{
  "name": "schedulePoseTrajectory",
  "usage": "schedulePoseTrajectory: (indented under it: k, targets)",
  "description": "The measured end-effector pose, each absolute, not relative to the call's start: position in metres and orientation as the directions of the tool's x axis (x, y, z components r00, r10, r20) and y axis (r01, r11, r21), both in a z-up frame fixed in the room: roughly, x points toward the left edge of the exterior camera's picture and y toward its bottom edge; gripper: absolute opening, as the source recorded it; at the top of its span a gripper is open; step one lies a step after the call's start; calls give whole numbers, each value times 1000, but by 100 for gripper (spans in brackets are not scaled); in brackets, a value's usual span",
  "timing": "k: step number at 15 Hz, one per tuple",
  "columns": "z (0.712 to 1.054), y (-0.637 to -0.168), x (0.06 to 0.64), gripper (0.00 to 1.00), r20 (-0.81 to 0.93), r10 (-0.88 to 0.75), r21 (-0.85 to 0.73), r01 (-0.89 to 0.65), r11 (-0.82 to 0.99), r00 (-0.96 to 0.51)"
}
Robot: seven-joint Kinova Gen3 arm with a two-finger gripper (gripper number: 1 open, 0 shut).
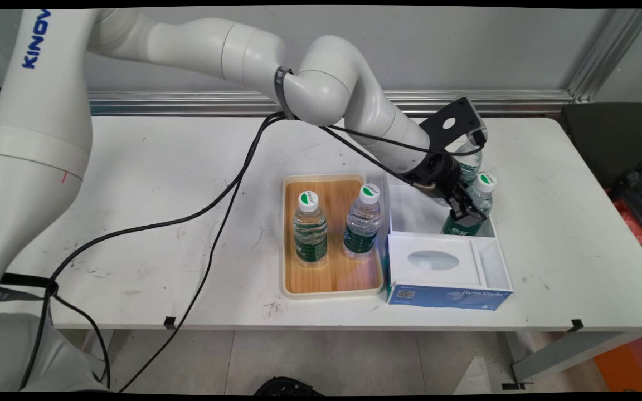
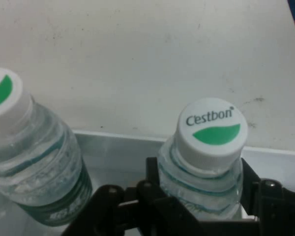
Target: Place the picked object on the tray
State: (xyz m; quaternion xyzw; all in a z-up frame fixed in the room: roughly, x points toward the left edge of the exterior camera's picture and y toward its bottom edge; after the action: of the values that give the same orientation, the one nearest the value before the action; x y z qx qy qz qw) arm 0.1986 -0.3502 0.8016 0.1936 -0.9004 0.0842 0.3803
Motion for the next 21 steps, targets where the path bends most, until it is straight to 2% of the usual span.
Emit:
schedulePoseTrajectory:
  k: [9,16,21]
  targets:
    - [863,-341,219,0,721,-217,-67,-377,924,-658]
    - [917,-338,270,0,679,-176,-150,-369,917,-713]
    - [939,-340,300,0,658,-174,-185,-381,906,-733]
